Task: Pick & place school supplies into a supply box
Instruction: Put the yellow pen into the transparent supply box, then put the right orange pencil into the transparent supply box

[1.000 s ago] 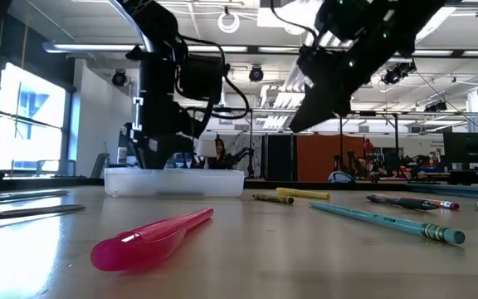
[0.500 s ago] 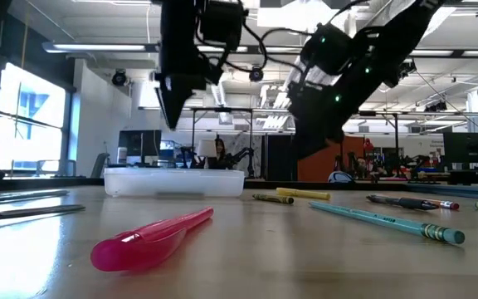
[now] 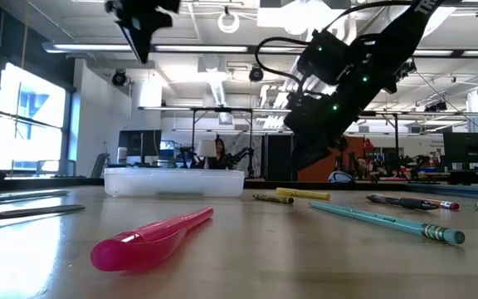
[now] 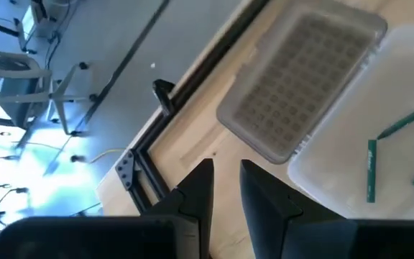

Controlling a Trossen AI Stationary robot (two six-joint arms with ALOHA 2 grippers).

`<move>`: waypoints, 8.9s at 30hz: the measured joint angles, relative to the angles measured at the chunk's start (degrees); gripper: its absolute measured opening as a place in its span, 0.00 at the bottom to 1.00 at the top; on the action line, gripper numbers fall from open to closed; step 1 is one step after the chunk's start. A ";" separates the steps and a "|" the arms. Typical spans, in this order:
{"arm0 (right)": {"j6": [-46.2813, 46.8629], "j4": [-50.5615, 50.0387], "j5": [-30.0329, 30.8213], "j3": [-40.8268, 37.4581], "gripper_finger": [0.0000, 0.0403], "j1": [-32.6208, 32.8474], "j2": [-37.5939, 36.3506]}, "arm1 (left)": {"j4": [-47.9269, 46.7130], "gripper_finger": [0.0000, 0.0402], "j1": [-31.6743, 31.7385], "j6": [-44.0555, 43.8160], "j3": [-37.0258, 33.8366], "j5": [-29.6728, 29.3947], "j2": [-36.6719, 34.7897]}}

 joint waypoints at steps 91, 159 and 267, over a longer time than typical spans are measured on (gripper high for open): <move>-23.81 9.95 -9.19 44.38 0.12 3.46 36.55 | 25.12 0.26 -7.24 -15.44 -41.60 8.88 -26.43; 24.64 -68.68 6.87 27.99 0.09 14.35 0.22 | 26.19 0.26 -7.22 -16.92 -45.36 12.28 -26.43; 27.90 7.54 12.25 -32.39 0.05 16.11 -21.97 | 40.82 0.26 -7.22 -6.28 -45.38 10.80 -26.39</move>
